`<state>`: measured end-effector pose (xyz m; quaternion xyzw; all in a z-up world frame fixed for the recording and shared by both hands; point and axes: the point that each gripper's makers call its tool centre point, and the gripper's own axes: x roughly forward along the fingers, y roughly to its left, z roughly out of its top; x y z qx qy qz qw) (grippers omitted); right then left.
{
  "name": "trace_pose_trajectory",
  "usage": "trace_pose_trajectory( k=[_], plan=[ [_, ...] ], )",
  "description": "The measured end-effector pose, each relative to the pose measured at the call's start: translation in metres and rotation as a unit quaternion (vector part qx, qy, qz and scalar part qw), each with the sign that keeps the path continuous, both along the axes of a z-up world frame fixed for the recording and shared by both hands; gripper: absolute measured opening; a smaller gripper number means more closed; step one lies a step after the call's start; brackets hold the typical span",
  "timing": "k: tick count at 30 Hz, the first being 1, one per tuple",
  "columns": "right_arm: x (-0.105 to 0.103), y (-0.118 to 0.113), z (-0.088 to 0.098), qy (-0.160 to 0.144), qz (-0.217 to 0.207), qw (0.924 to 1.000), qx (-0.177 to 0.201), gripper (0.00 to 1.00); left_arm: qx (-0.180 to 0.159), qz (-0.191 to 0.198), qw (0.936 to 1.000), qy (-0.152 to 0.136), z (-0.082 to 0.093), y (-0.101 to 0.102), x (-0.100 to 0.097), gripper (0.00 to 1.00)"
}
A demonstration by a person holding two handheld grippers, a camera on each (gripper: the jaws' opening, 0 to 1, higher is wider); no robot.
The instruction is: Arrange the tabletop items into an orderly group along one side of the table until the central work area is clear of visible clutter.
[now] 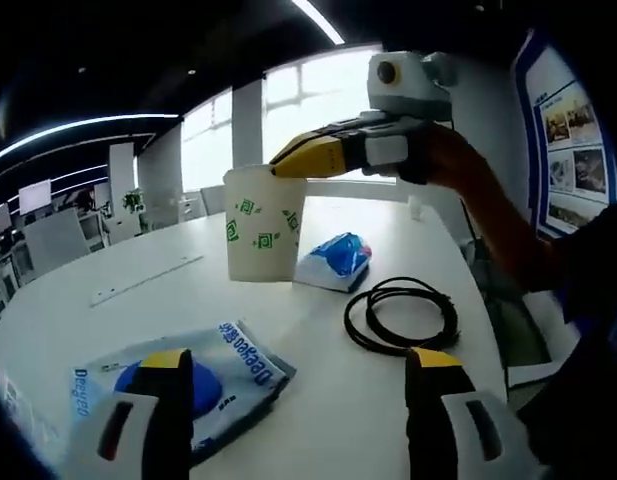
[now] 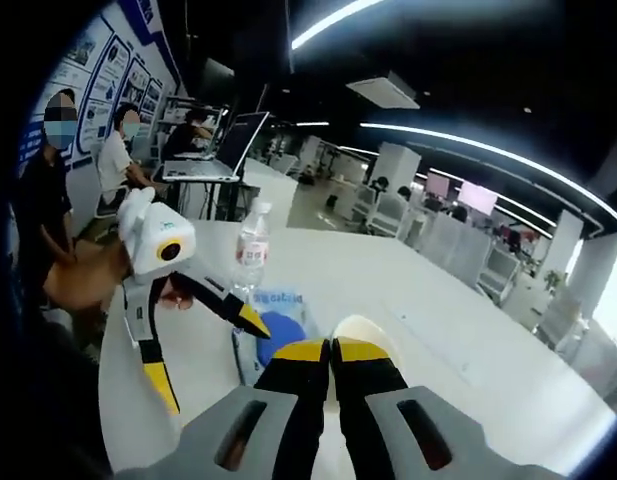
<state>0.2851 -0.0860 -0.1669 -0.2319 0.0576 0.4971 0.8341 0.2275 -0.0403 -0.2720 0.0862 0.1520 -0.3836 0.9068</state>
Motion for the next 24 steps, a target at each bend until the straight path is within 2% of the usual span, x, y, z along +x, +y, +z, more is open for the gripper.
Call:
trace_pose_trajectory(
  k=[3,7,14,24],
  plan=[
    [0.003,0.008,0.005,-0.001,0.011,0.9998,0.016,0.0,-0.008,0.008,0.9999,-0.002,0.002,0.005,-0.005,0.88],
    [0.007,0.02,0.007,-0.013,0.021,0.9996,0.016,0.0,-0.006,0.013,0.9999,-0.002,0.001,0.013,-0.008,0.91],
    [0.009,0.04,0.006,-0.032,0.033,0.9989,-0.006,0.0,-0.016,0.028,0.9995,-0.005,0.004,0.03,-0.011,0.92],
    [0.008,0.055,0.006,-0.044,0.039,0.9981,-0.021,0.0,-0.02,0.039,0.999,-0.007,0.005,0.038,-0.019,0.92]
  ],
)
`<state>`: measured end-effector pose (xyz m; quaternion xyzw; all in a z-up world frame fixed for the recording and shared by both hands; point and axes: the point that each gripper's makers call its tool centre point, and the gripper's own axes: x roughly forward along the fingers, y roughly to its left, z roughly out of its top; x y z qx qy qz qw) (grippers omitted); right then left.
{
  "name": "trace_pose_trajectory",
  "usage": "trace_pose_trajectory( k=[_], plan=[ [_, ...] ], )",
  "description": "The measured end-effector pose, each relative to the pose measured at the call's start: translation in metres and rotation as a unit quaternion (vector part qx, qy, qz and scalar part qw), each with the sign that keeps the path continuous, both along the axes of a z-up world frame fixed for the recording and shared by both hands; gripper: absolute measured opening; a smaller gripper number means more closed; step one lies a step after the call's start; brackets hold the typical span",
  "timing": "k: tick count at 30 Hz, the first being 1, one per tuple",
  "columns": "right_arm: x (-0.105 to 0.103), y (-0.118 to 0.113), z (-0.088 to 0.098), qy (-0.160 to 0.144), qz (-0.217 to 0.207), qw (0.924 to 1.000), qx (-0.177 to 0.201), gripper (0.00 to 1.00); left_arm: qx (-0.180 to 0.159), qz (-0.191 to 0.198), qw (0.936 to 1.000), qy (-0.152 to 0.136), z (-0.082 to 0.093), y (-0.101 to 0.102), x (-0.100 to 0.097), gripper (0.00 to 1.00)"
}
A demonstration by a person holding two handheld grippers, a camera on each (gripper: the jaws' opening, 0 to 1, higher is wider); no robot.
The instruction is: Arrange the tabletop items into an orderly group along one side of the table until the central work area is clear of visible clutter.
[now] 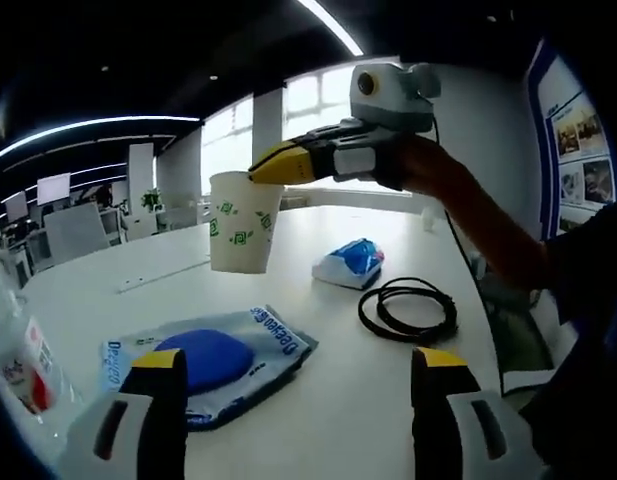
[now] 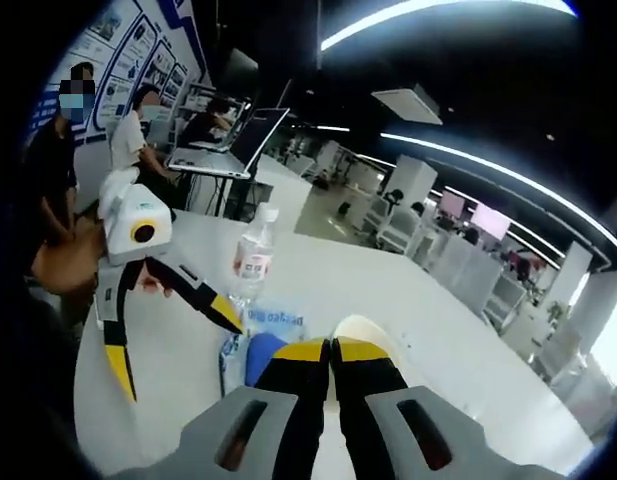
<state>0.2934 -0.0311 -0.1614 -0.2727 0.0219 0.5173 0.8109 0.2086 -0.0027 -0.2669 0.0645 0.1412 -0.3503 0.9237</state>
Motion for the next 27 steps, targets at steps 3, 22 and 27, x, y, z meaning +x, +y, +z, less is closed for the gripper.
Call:
trace_pose_trajectory(
  k=[3,22,27],
  plan=[
    [0.0,0.001,0.001,-0.001,0.001,1.0,0.0,0.0,-0.002,0.003,1.0,-0.001,0.001,0.003,0.0,0.92],
    [0.011,0.029,-0.004,-0.027,0.011,0.9995,-0.014,0.0,0.0,0.015,0.9998,-0.01,0.0,0.015,-0.01,0.93],
    [0.021,0.036,-0.011,-0.031,0.009,0.9992,-0.025,0.0,0.001,0.017,0.9998,-0.011,-0.001,0.016,-0.016,0.93]
  ],
)
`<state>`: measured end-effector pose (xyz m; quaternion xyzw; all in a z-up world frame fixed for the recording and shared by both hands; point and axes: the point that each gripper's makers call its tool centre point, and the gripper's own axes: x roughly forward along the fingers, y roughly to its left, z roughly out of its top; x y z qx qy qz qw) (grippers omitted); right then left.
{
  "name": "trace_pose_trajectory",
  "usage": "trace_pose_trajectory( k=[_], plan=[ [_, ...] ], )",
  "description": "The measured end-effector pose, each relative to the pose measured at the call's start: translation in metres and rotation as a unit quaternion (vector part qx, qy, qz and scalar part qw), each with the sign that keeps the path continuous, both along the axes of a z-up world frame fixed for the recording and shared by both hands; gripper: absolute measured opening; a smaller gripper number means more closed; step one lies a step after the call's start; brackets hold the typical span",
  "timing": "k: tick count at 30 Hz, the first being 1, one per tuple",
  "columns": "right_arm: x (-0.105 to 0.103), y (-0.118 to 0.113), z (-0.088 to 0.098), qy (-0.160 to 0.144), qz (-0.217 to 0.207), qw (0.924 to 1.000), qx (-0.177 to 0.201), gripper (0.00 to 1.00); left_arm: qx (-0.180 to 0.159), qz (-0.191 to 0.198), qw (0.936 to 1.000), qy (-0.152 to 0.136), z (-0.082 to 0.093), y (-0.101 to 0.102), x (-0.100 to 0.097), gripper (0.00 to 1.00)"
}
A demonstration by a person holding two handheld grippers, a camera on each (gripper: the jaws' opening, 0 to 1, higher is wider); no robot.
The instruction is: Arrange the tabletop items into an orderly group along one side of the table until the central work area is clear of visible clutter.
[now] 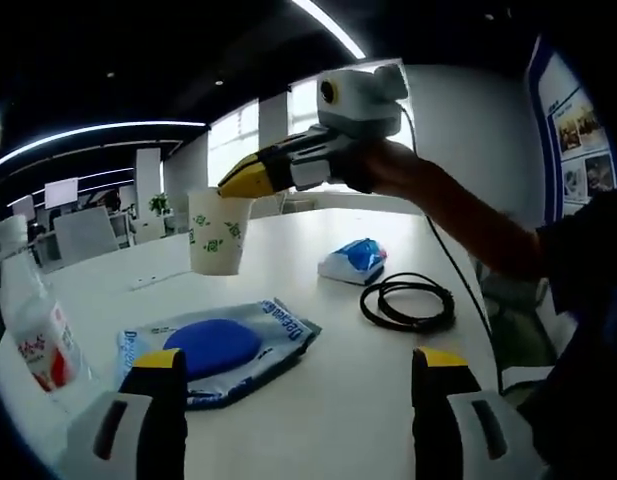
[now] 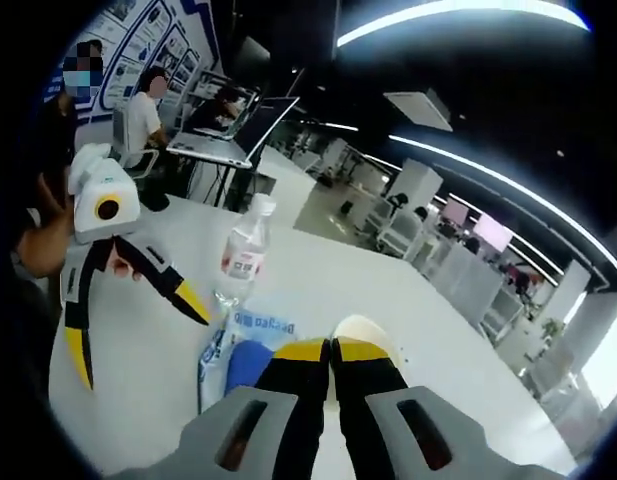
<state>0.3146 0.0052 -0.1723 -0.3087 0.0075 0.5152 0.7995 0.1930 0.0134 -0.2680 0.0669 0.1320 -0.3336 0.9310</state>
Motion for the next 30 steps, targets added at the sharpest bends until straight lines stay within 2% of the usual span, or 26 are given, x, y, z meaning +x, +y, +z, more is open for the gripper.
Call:
trace_pose_trajectory(
  k=[4,11,17,30],
  plan=[
    [0.01,0.008,-0.004,-0.005,-0.004,1.0,-0.005,0.0,0.004,0.002,1.0,0.002,-0.004,0.001,-0.005,0.92],
    [0.016,0.022,-0.015,-0.032,-0.006,0.9988,-0.036,0.0,0.003,0.008,1.0,0.0,-0.006,0.004,-0.012,0.92],
    [0.021,0.032,-0.019,-0.041,-0.003,0.9981,-0.046,0.0,0.001,0.016,0.9999,-0.002,-0.006,0.008,-0.015,0.92],
    [0.038,0.045,-0.043,-0.066,-0.006,0.9936,-0.092,0.0,0.008,0.02,0.9997,0.007,-0.011,0.023,-0.009,0.9]
  ],
)
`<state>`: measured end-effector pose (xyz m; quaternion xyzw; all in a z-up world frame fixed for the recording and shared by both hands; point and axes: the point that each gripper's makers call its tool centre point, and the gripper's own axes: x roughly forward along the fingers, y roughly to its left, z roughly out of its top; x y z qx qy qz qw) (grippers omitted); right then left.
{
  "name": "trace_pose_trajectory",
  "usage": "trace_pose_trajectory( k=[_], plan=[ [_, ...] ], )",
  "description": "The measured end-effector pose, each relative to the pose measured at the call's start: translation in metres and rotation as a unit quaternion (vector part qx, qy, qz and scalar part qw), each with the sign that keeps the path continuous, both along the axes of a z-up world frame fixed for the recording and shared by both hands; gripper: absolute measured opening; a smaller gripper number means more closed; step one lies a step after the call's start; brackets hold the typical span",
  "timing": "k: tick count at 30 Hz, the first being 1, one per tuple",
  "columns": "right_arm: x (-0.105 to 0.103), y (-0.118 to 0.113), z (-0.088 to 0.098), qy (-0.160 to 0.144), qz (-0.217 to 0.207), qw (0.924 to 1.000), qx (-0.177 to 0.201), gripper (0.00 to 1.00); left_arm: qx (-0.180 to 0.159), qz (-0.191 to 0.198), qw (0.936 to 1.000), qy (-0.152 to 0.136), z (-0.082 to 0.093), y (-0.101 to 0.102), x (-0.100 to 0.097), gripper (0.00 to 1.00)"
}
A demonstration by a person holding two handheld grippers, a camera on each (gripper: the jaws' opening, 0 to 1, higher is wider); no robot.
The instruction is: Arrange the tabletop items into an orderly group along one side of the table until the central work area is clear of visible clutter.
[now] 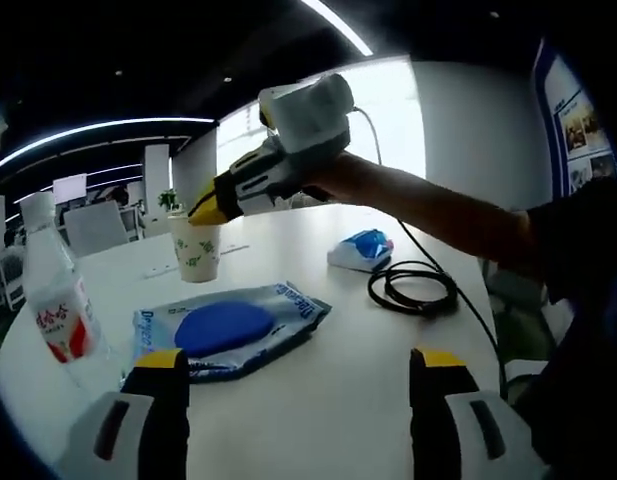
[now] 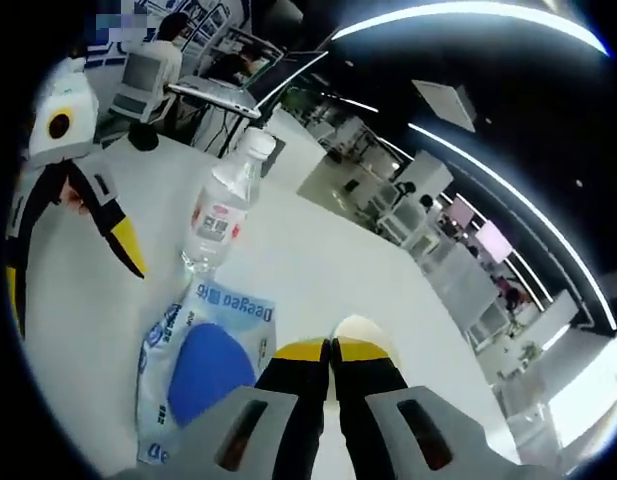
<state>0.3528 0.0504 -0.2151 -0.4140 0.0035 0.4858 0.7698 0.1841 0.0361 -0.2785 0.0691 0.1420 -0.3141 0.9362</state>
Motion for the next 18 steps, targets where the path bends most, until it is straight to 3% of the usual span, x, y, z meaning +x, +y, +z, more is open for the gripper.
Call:
trace_pose_trajectory(
  k=[9,18],
  plan=[
    [0.009,0.002,-0.019,-0.008,-0.01,0.9995,-0.03,0.0,-0.002,0.013,0.9999,0.007,-0.004,0.013,0.0,0.9],
    [0.018,0.001,-0.026,0.0,-0.023,0.999,-0.039,0.0,-0.015,0.041,0.9989,0.018,-0.008,0.031,0.008,0.84]
  ],
)
